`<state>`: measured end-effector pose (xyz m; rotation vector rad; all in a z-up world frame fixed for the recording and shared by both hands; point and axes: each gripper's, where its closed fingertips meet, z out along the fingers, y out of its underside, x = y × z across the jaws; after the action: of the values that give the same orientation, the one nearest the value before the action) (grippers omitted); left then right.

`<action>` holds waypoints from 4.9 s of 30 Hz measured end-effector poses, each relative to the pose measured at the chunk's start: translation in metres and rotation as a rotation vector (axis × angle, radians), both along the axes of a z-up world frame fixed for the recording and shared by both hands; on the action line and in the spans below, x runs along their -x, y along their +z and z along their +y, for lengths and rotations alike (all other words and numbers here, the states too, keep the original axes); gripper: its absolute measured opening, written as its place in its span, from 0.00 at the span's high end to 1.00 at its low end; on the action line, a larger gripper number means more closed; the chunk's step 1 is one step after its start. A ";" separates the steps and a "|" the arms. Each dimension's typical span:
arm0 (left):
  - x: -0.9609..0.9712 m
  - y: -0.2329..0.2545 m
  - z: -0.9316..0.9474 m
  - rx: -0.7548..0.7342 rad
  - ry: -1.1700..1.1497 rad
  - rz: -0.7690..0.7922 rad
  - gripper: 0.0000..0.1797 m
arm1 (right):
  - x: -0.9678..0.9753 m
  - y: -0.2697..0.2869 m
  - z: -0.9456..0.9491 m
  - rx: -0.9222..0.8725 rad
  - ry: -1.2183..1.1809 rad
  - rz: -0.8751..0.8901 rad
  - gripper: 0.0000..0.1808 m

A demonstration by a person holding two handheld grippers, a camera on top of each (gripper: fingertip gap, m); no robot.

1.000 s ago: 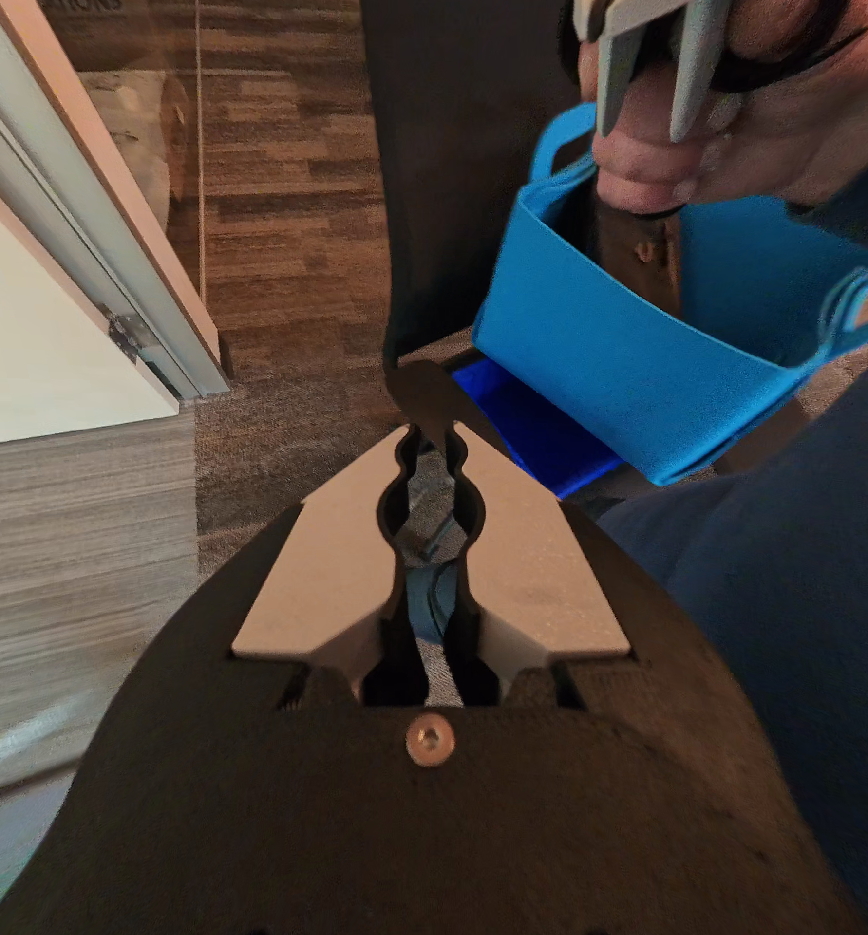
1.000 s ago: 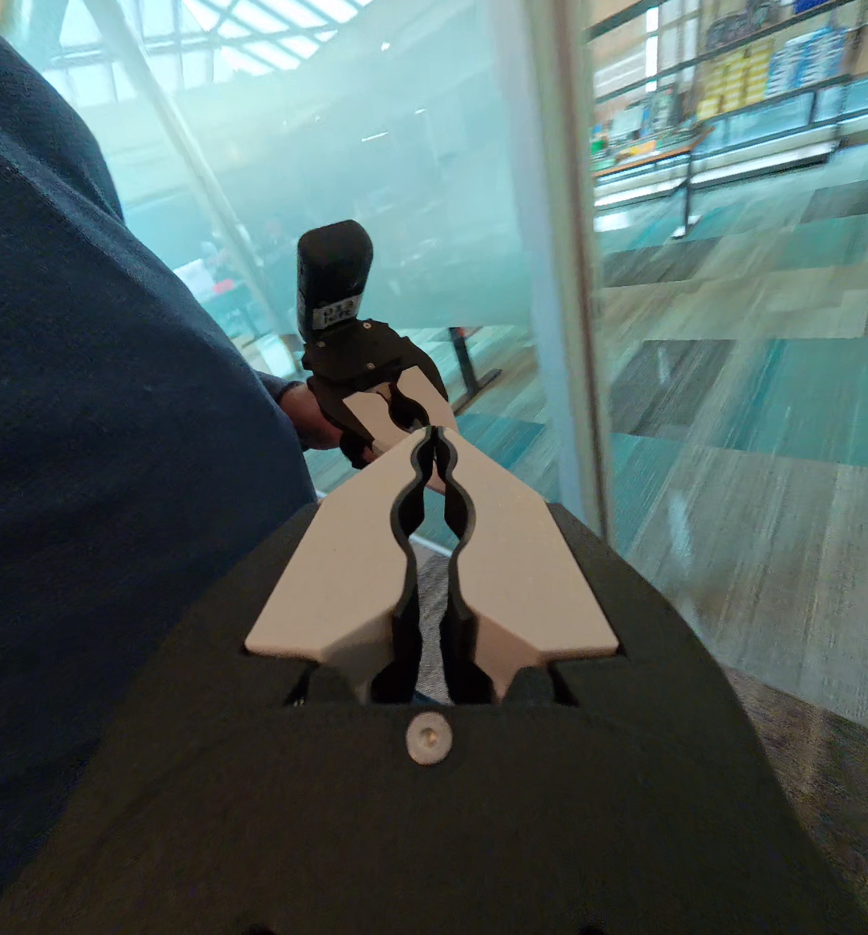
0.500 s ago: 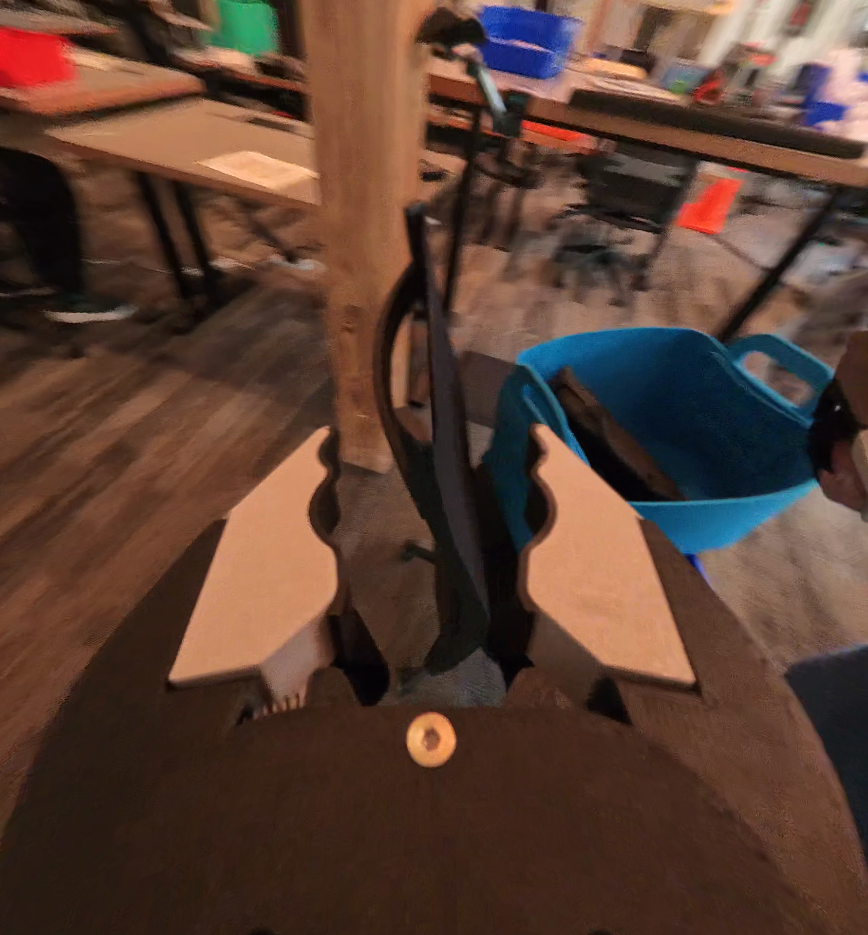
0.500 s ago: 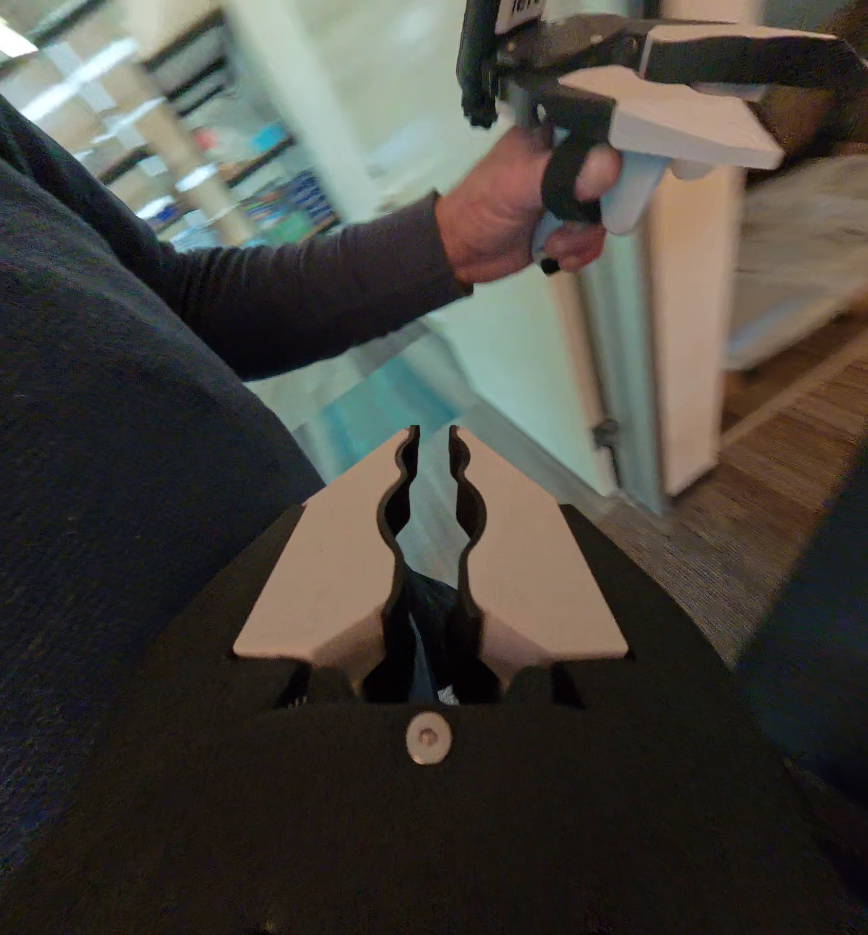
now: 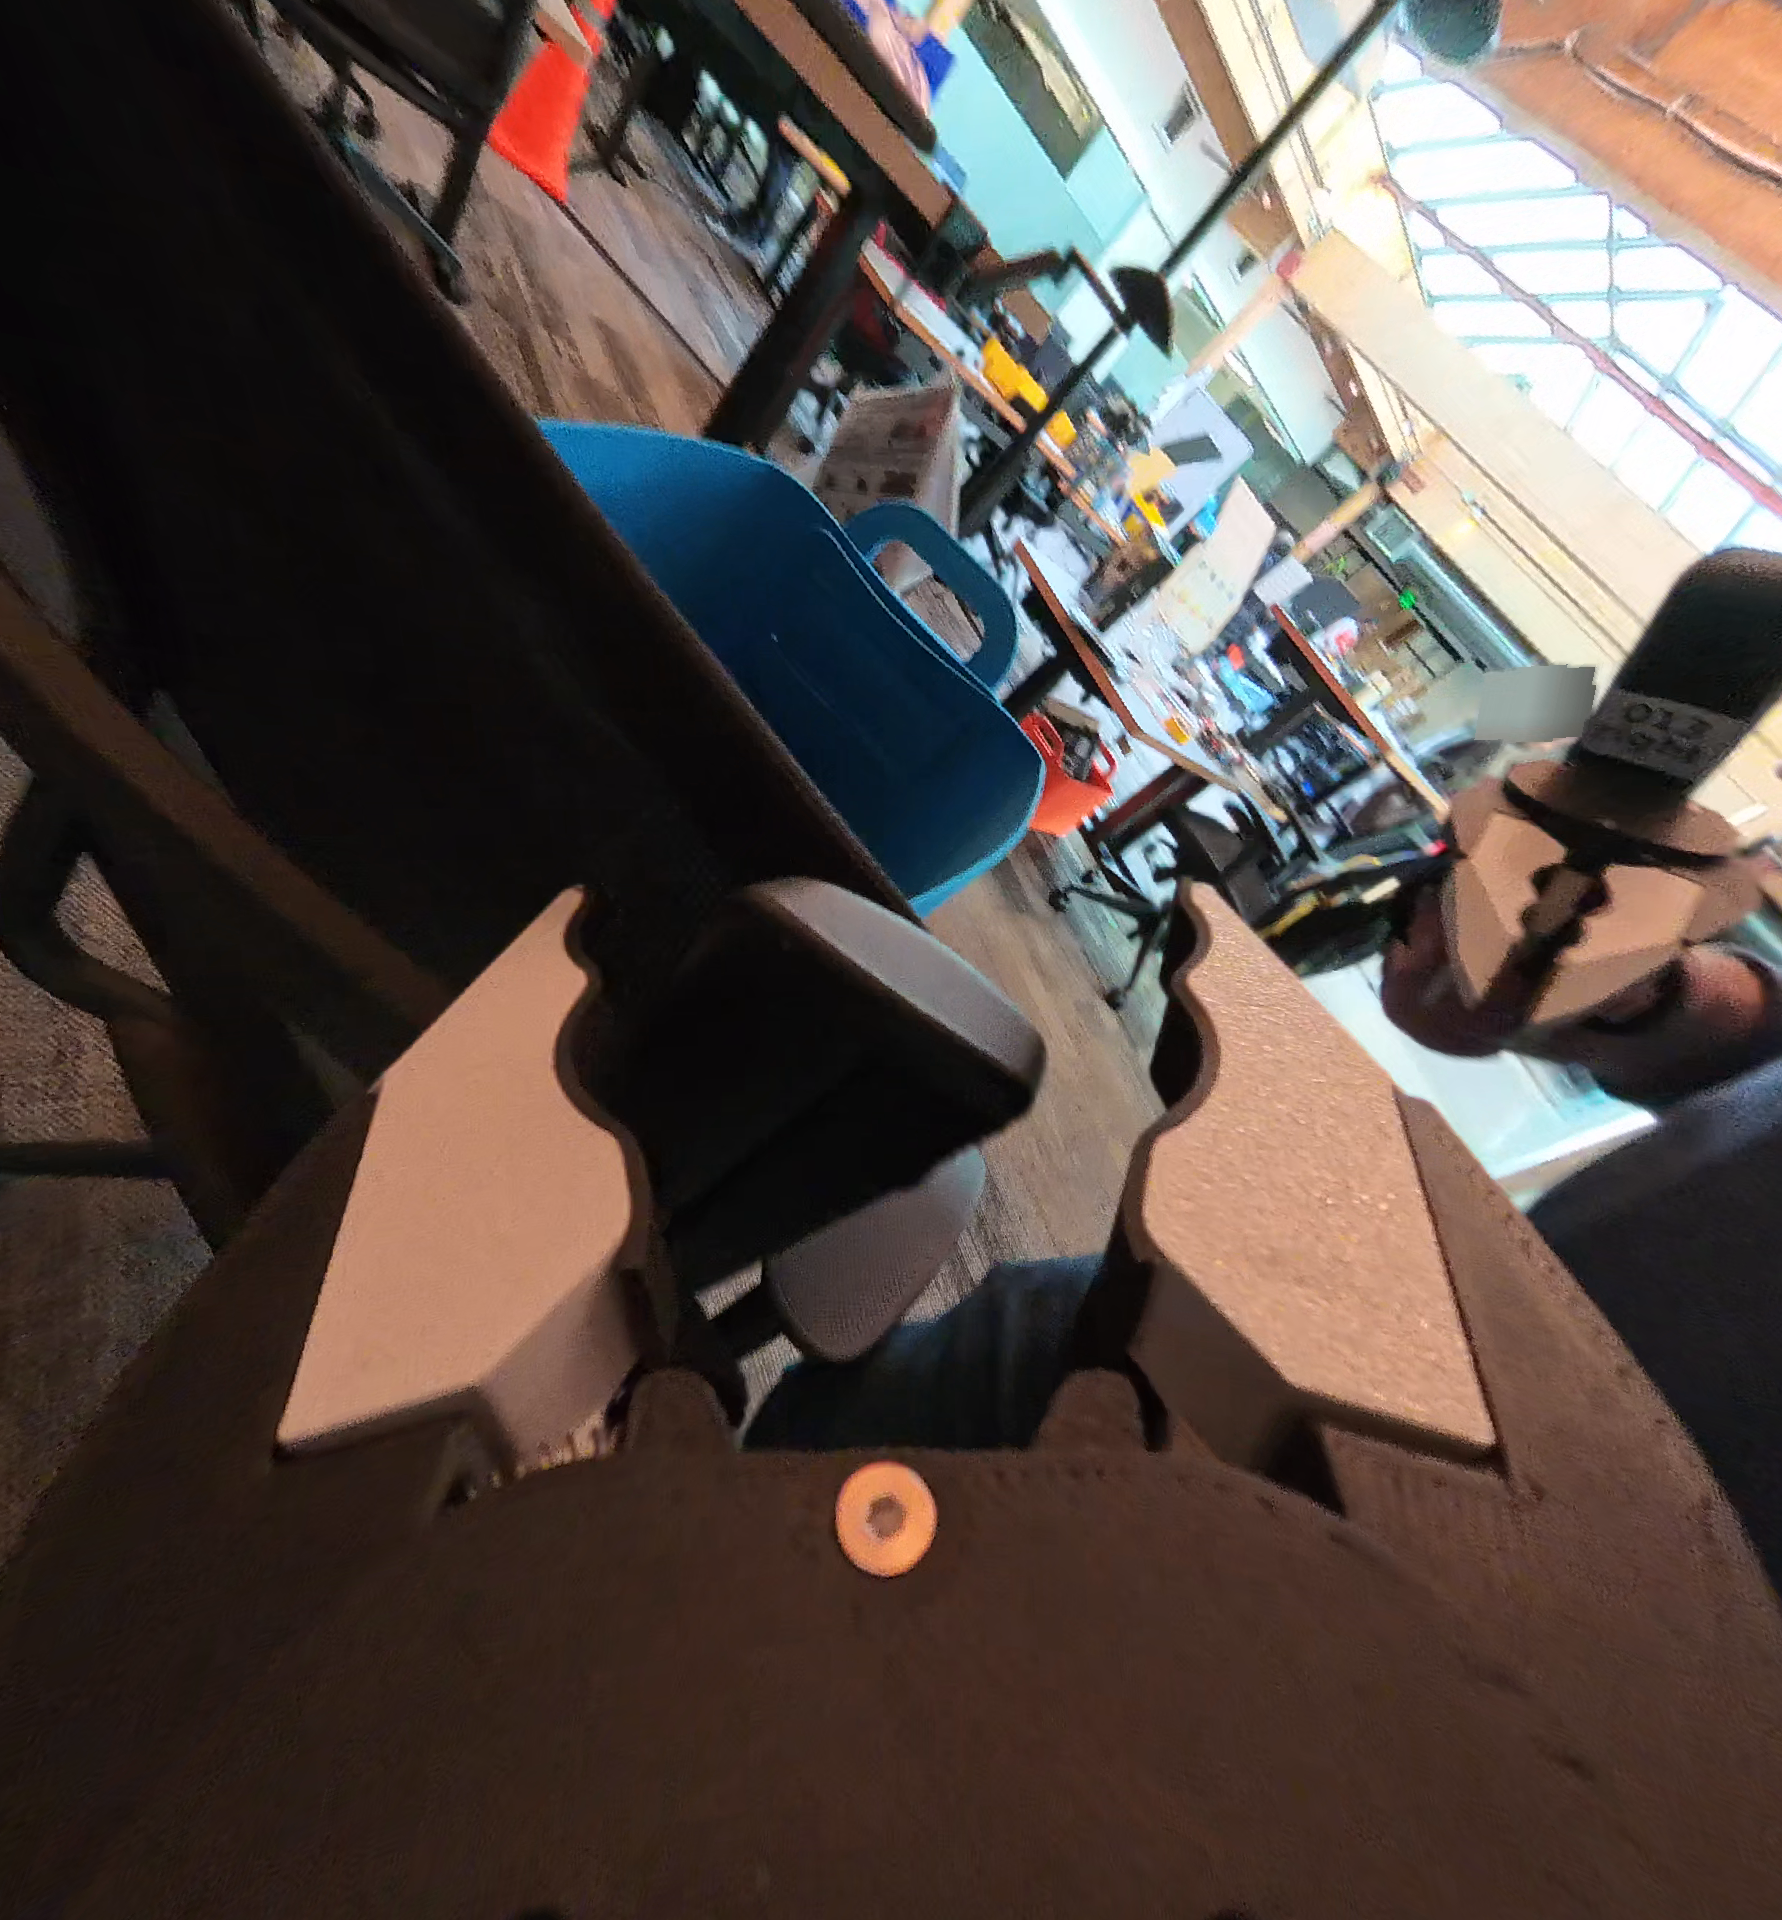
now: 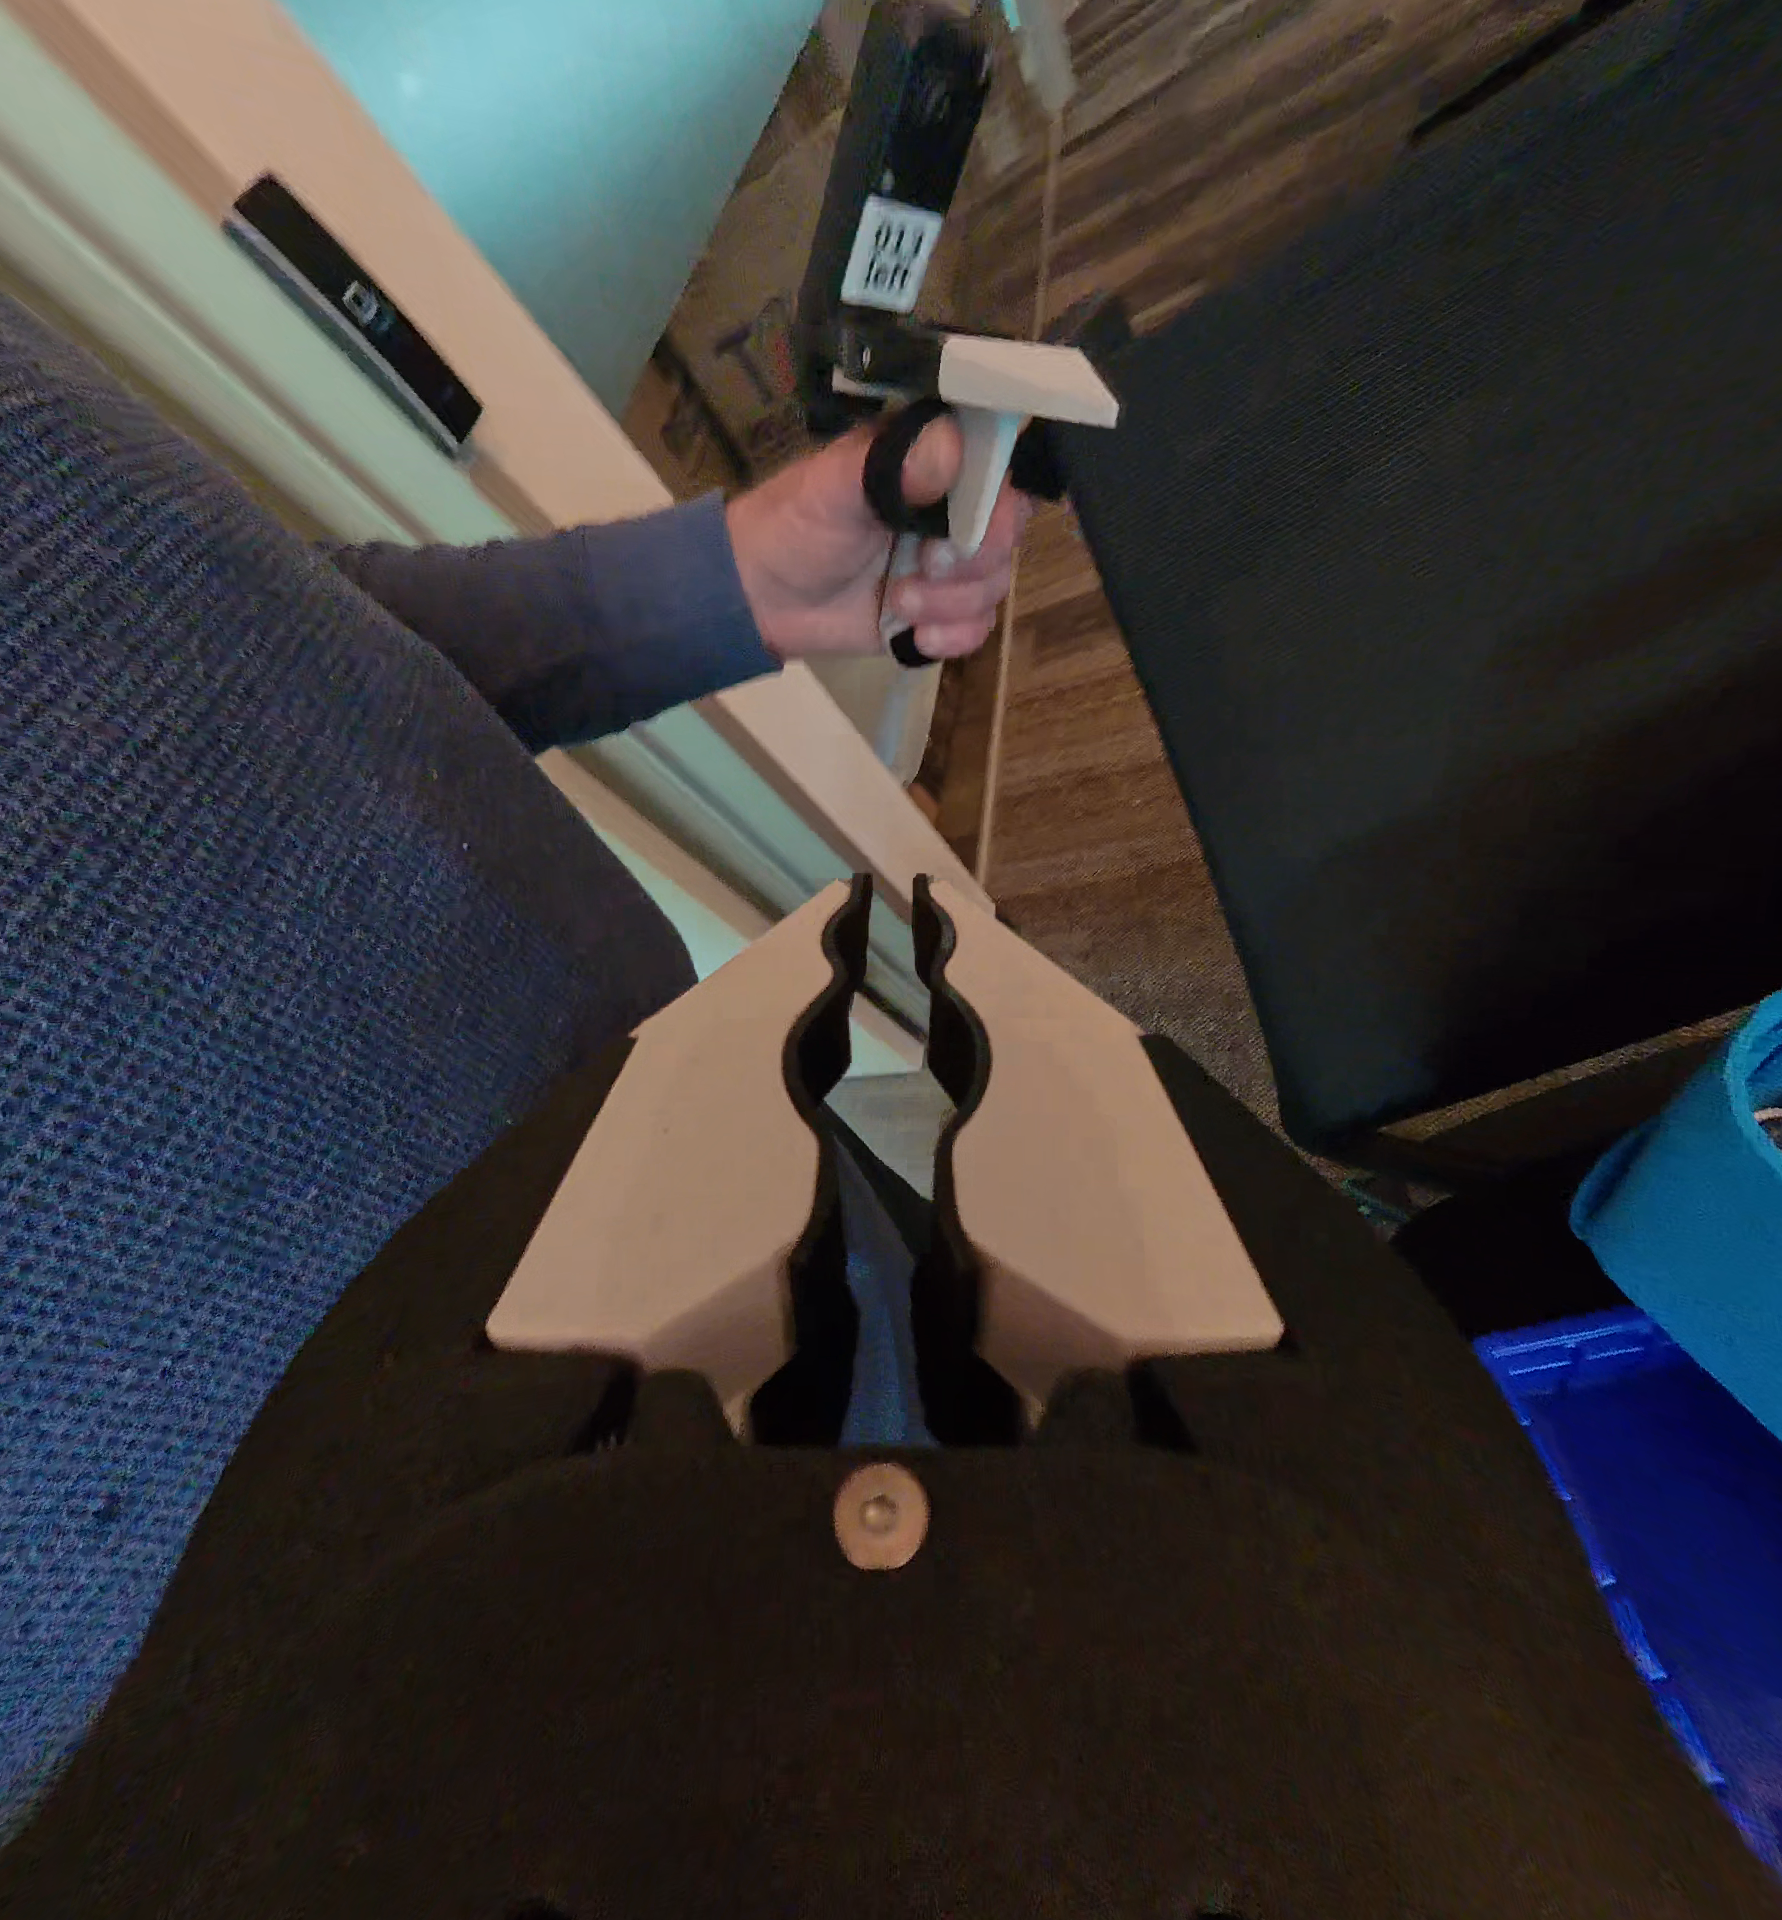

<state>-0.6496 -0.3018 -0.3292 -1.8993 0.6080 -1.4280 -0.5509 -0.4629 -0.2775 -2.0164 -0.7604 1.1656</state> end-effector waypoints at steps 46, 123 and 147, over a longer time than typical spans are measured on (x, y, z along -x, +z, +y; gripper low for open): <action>-0.334 0.045 0.296 -0.155 0.071 0.056 0.66 | -0.286 -0.003 0.107 -0.054 -0.634 0.111 0.94; 0.037 -0.045 -2.604 -0.763 -2.698 -0.137 1.00 | 0.201 0.028 -2.471 -0.116 -2.544 -0.374 0.99; -0.278 -0.072 -3.612 -0.906 -2.601 0.100 1.00 | -0.070 0.011 -3.540 -0.256 -2.610 -0.128 0.98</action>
<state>-0.3720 -3.9143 -0.4009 0.6069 3.3290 -1.1597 -0.4804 -4.0024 -0.2660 -1.0948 1.4318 -0.6451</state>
